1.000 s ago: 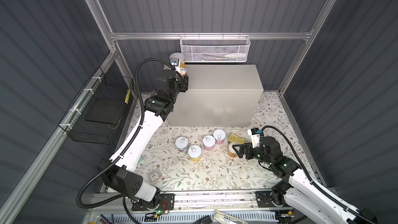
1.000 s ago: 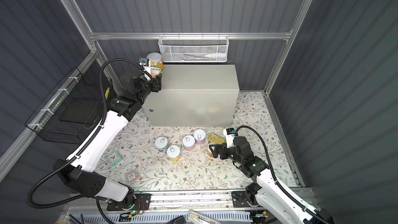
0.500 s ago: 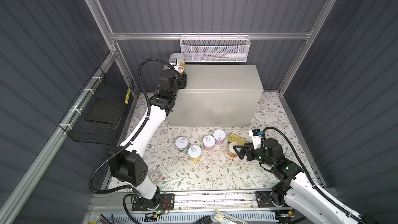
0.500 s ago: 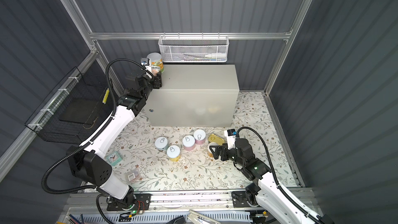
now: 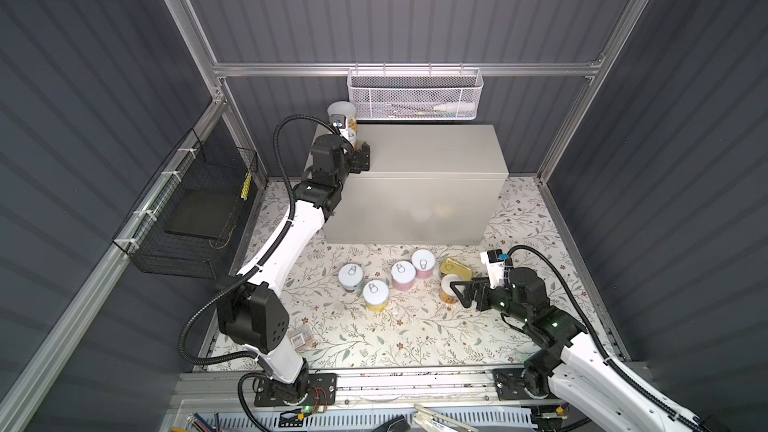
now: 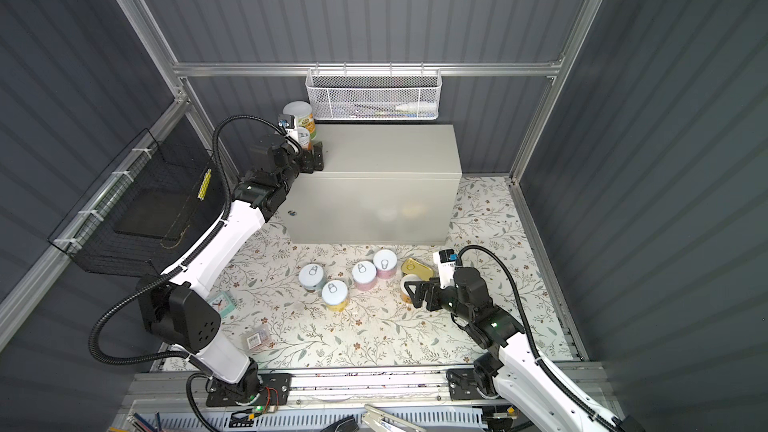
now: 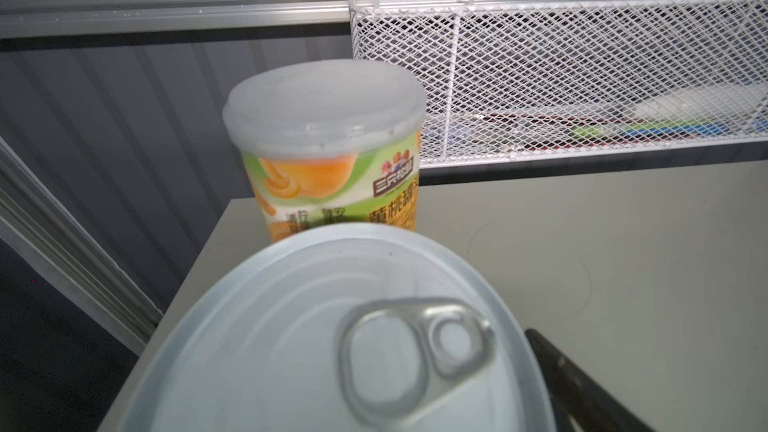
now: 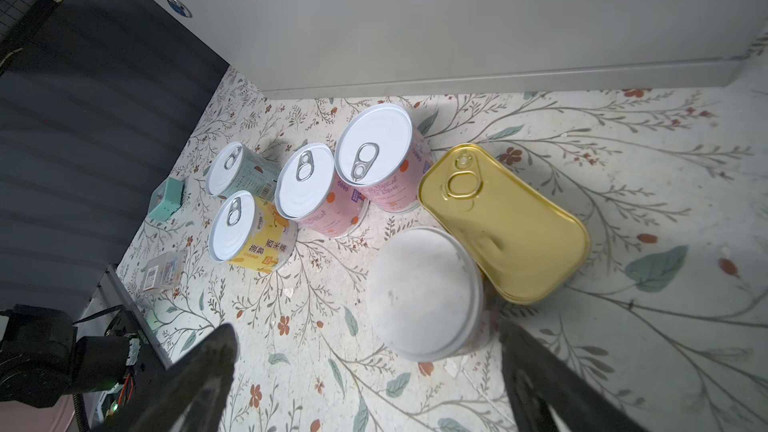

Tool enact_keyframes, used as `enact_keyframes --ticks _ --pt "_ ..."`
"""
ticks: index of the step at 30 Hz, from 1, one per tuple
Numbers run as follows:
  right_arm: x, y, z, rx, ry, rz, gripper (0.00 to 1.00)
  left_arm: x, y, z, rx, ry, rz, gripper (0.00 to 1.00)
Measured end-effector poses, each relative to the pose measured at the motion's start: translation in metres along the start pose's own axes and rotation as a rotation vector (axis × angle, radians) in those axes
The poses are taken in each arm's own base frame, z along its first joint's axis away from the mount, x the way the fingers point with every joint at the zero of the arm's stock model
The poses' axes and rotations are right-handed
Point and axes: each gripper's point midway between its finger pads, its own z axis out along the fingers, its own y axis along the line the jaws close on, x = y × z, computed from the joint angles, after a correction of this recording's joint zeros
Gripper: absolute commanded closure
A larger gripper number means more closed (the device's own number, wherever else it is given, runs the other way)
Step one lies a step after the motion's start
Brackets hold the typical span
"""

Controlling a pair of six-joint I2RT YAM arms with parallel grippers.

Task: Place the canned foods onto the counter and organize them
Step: 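Raise the can with the left gripper over the cabinet top beside the snack canister, then lower the can onto the cabinet top and open the left gripper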

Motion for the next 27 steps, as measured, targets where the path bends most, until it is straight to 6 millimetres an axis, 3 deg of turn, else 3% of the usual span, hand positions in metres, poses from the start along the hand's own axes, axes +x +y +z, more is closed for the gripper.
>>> enact_keyframes --ticks 4,9,14,21,27 --pt "-0.003 0.003 -0.003 -0.003 0.006 0.011 0.01 0.006 0.009 -0.023 -0.019 0.039 -0.002 0.00" --pt "0.000 0.008 -0.006 -0.016 0.038 0.027 0.01 -0.006 0.020 -0.052 -0.043 0.035 -0.027 0.00" --pt "-0.009 0.016 -0.011 -0.014 0.064 0.030 0.01 -0.013 0.027 -0.077 -0.050 0.041 -0.074 0.00" --pt "0.004 0.015 -0.019 0.006 0.134 0.047 0.01 0.008 0.036 -0.100 -0.075 0.110 -0.115 0.00" --pt "0.010 0.024 -0.030 -0.056 0.126 0.095 0.01 0.027 0.044 -0.140 -0.082 0.166 -0.188 0.00"
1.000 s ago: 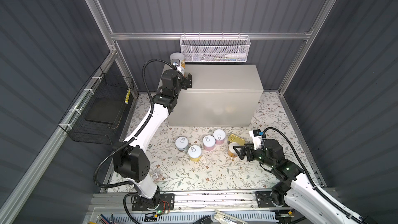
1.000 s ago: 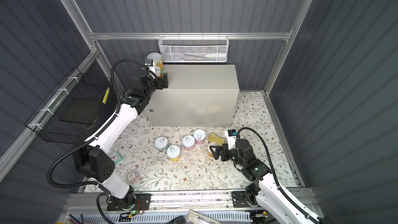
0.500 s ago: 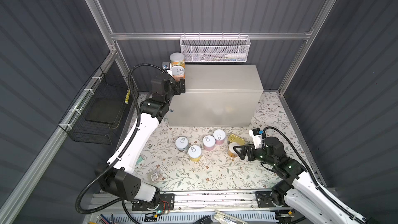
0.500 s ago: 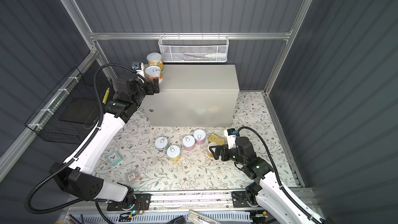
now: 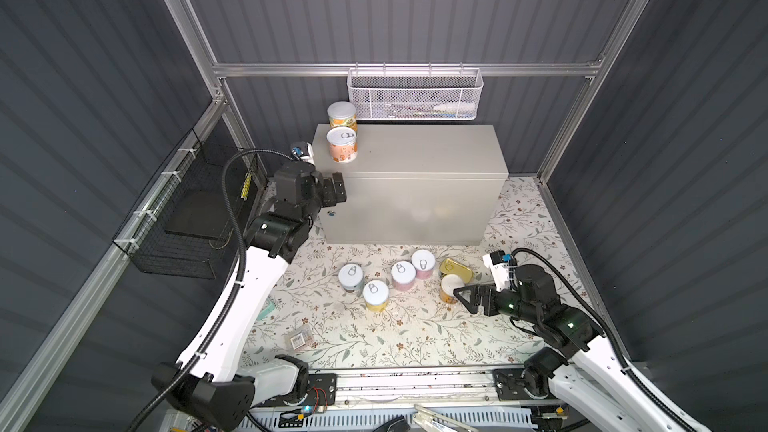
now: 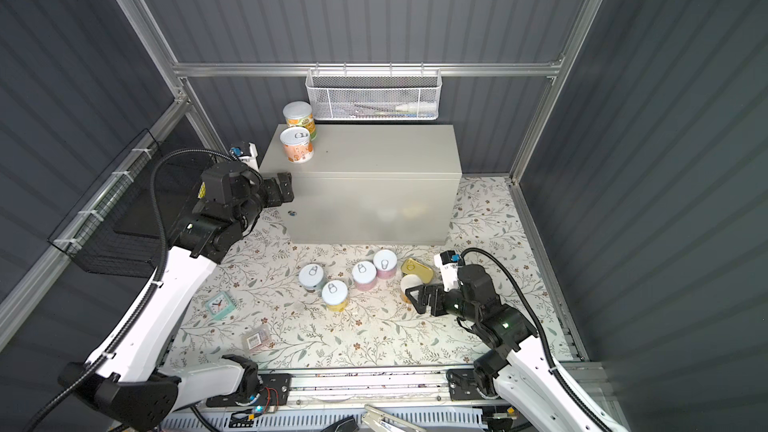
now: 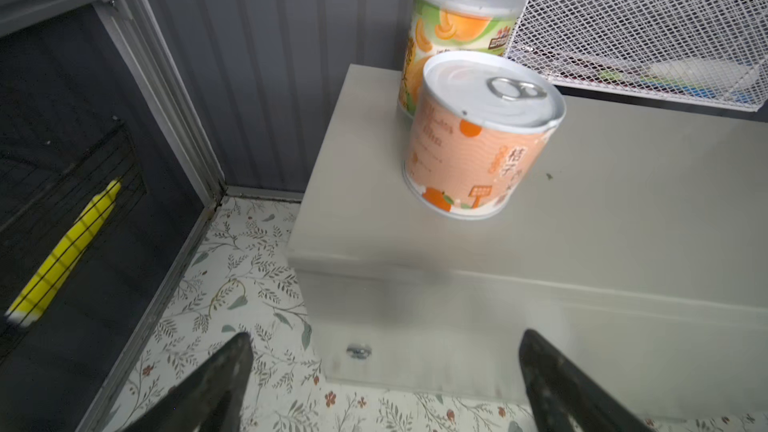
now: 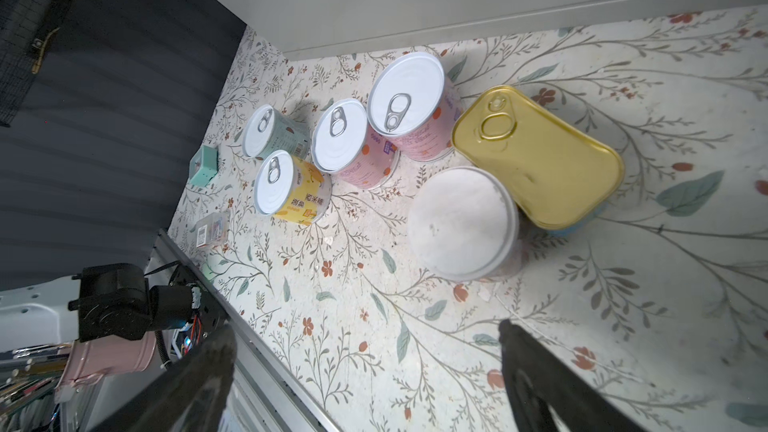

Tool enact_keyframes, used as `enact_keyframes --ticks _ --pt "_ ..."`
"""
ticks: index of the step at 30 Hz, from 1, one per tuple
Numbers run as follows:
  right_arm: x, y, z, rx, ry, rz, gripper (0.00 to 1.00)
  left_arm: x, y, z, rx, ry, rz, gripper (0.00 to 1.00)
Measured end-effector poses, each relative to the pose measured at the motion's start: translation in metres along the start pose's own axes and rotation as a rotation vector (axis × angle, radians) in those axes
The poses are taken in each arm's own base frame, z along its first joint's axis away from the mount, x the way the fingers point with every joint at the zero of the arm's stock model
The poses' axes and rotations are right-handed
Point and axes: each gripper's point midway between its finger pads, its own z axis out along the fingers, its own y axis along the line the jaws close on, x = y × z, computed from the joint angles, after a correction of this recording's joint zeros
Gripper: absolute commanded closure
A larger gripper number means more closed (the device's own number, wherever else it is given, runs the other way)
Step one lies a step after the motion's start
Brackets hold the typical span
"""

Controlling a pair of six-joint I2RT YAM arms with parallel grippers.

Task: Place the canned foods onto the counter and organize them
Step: 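Lower the can onto the cabinet top and open the left gripper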

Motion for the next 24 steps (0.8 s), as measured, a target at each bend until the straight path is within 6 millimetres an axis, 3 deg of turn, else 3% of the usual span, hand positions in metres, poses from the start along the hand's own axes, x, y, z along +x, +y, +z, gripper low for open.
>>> enact_keyframes --ticks 5,9,16,24 --pt "0.002 0.006 -0.006 -0.037 -0.010 0.038 0.01 0.017 0.004 -0.025 0.036 0.045 -0.016 0.00" --pt "0.012 -0.007 -0.005 0.011 0.004 0.057 0.01 0.052 -0.004 -0.018 0.083 0.167 0.001 0.00" --pt "0.035 -0.037 0.004 0.133 0.077 0.108 0.01 0.131 -0.009 -0.009 0.142 0.383 -0.009 0.00" --pt "0.046 -0.050 0.013 0.191 0.138 0.160 0.01 0.175 -0.032 -0.014 0.225 0.490 0.011 0.00"
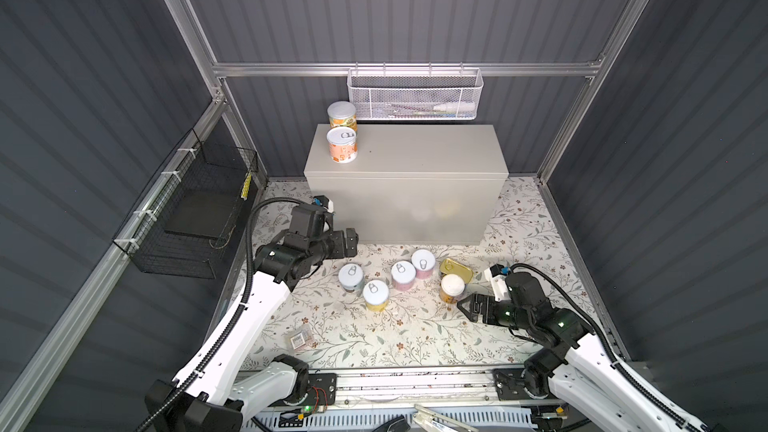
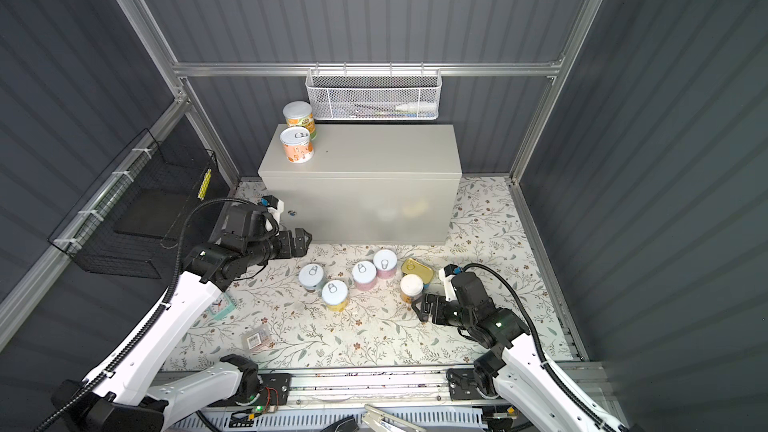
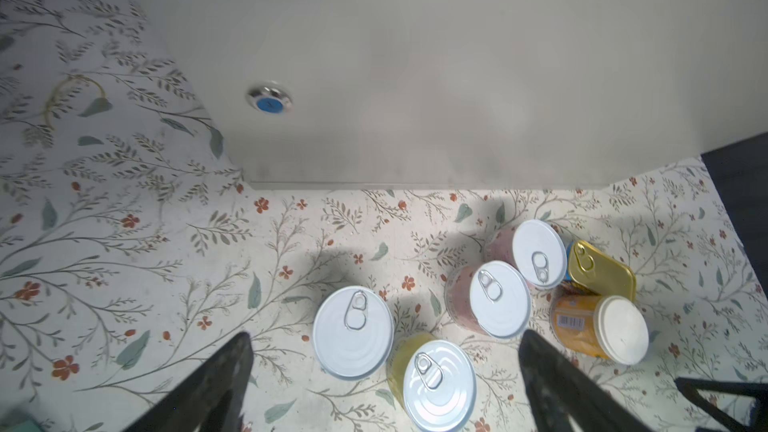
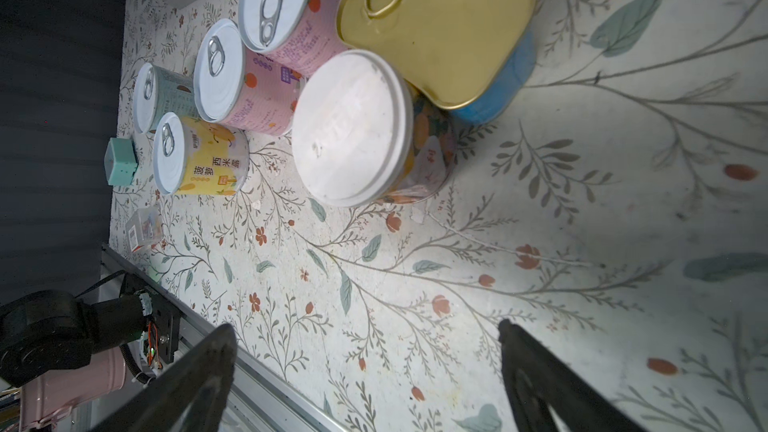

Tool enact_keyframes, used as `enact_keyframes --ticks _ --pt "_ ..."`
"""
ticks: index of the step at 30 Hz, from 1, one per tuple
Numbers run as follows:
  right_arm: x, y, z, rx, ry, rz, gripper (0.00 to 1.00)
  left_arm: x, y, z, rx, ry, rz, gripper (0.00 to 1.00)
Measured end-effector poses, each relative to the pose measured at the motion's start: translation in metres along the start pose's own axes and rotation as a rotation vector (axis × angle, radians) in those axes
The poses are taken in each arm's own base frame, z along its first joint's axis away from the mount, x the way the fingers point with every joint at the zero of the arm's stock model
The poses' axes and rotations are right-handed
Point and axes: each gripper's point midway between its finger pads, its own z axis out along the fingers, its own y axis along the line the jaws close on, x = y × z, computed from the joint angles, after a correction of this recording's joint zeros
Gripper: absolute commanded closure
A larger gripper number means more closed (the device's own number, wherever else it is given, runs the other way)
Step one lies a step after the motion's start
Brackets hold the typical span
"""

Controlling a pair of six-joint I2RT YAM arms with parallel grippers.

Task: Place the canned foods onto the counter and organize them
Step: 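Lower the can onto the cabinet top and open the left gripper, then move the left gripper down over the yellow-print can on the table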

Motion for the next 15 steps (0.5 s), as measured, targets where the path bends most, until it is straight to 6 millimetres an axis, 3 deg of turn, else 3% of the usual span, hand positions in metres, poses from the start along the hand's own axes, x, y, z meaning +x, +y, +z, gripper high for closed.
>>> enact_keyframes --ticks 5,7,15 --pt "-0.001 -0.001 0.001 0.008 -0.002 0.007 0.01 0.045 -0.038 0.022 0.061 0.091 0.077 0.00" --pt "0.000 -0.001 0.000 0.007 -0.003 0.007 0.01 0.062 -0.044 0.027 0.068 0.121 0.083 0.00" --pt "-0.006 0.008 -0.009 -0.019 -0.052 -0.010 0.01 0.083 -0.027 0.040 -0.019 0.142 0.036 0.00"
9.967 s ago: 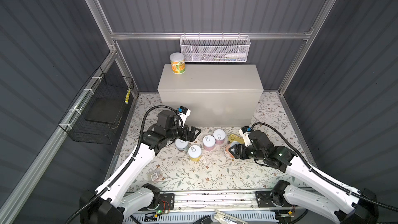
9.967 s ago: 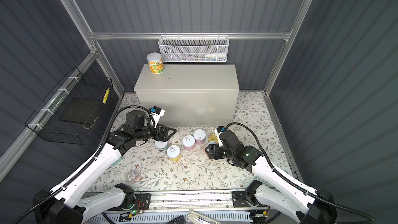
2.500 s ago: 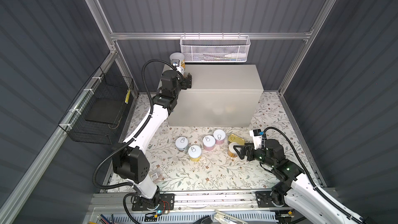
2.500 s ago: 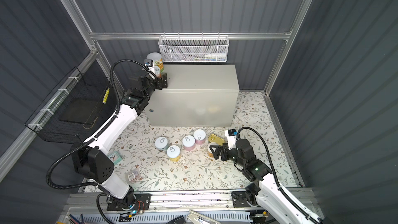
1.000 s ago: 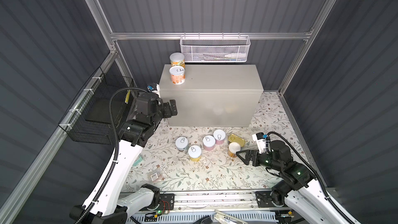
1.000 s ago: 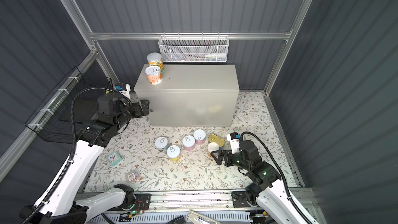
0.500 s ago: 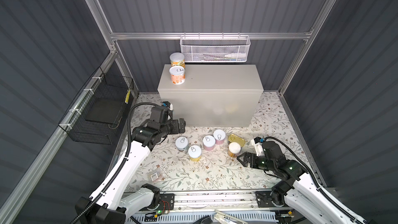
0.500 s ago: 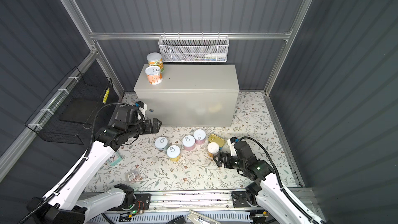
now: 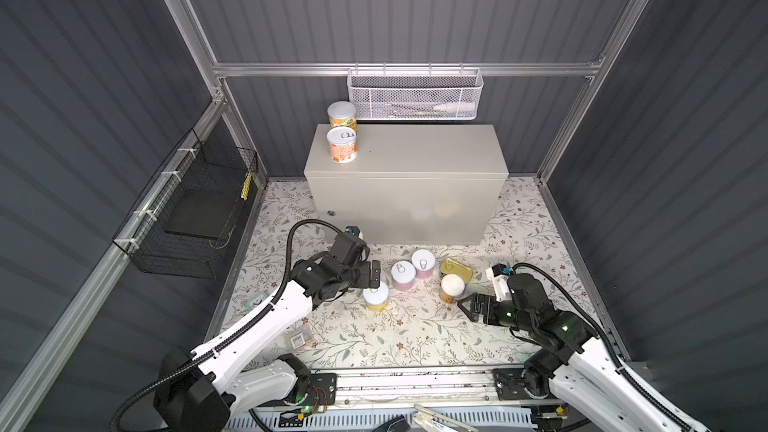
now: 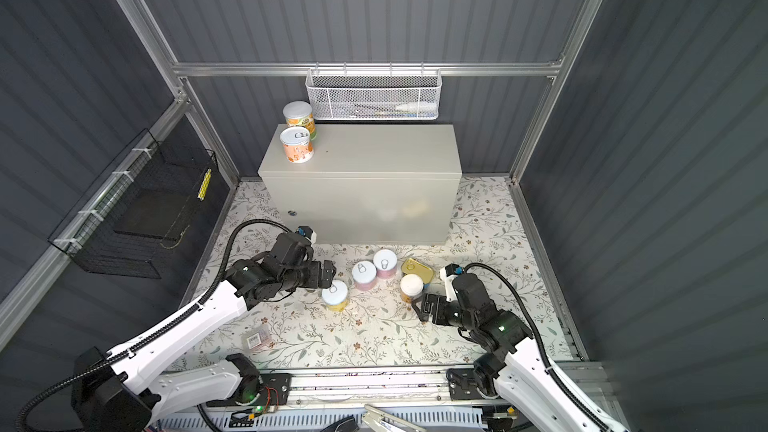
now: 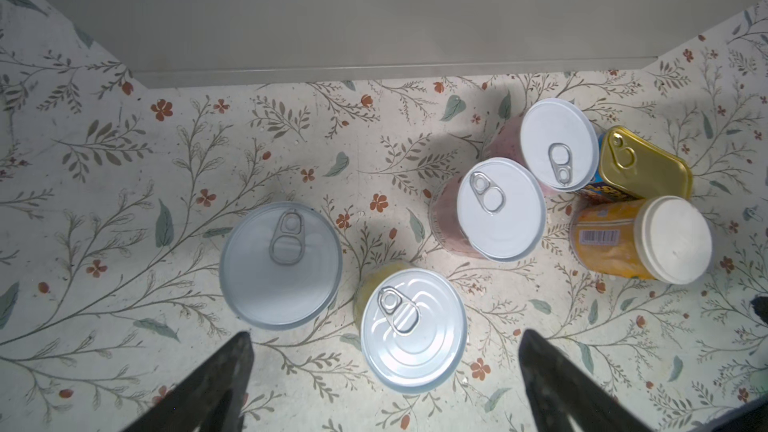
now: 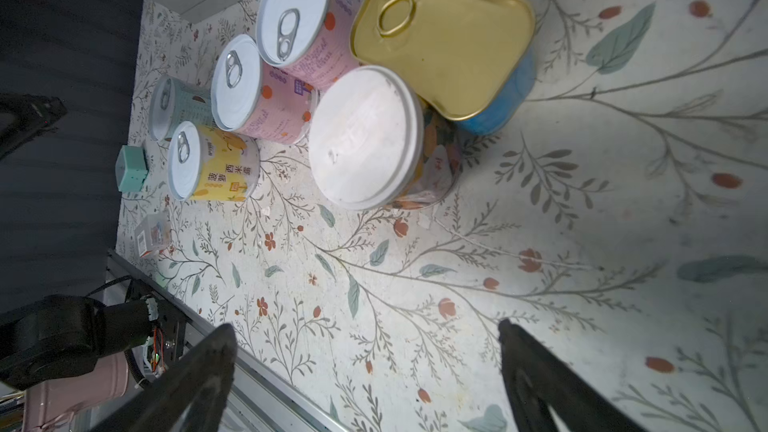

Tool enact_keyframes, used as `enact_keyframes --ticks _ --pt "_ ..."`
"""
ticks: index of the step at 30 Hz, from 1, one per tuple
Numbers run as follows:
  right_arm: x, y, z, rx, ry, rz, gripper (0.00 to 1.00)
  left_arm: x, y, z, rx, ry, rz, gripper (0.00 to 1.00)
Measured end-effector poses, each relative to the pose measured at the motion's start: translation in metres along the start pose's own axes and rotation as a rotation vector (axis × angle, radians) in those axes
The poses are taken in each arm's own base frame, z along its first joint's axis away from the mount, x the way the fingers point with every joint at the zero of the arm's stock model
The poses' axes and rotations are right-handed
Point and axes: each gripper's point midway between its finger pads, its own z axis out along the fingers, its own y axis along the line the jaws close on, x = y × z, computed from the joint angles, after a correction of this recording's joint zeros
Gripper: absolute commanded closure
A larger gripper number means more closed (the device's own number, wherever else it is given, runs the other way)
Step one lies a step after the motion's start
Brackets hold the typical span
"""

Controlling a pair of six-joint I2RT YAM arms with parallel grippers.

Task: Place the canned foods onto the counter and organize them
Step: 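Move the left gripper down over the yellow-print can on the table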

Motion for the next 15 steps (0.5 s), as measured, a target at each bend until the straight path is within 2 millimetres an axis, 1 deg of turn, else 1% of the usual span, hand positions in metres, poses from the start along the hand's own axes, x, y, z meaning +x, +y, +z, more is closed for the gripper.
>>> enact_keyframes --ticks 5,8,10,15 --pt "-0.006 0.010 -0.006 -0.016 -0.019 -0.006 0.01 0.014 0.002 0.011 0.002 0.022 -0.012 0.00" --pt "-0.008 0.014 -0.007 -0.016 -0.020 -0.013 0.01 0.027 0.000 0.019 0.032 0.046 -0.014 0.00" --pt "-0.009 0.013 -0.005 -0.004 -0.010 -0.011 0.01 0.036 -0.001 0.022 0.052 0.064 -0.014 0.00" --pt "-0.006 0.010 0.006 0.023 0.028 -0.004 0.01 0.048 -0.004 0.025 0.090 0.089 -0.018 0.00"
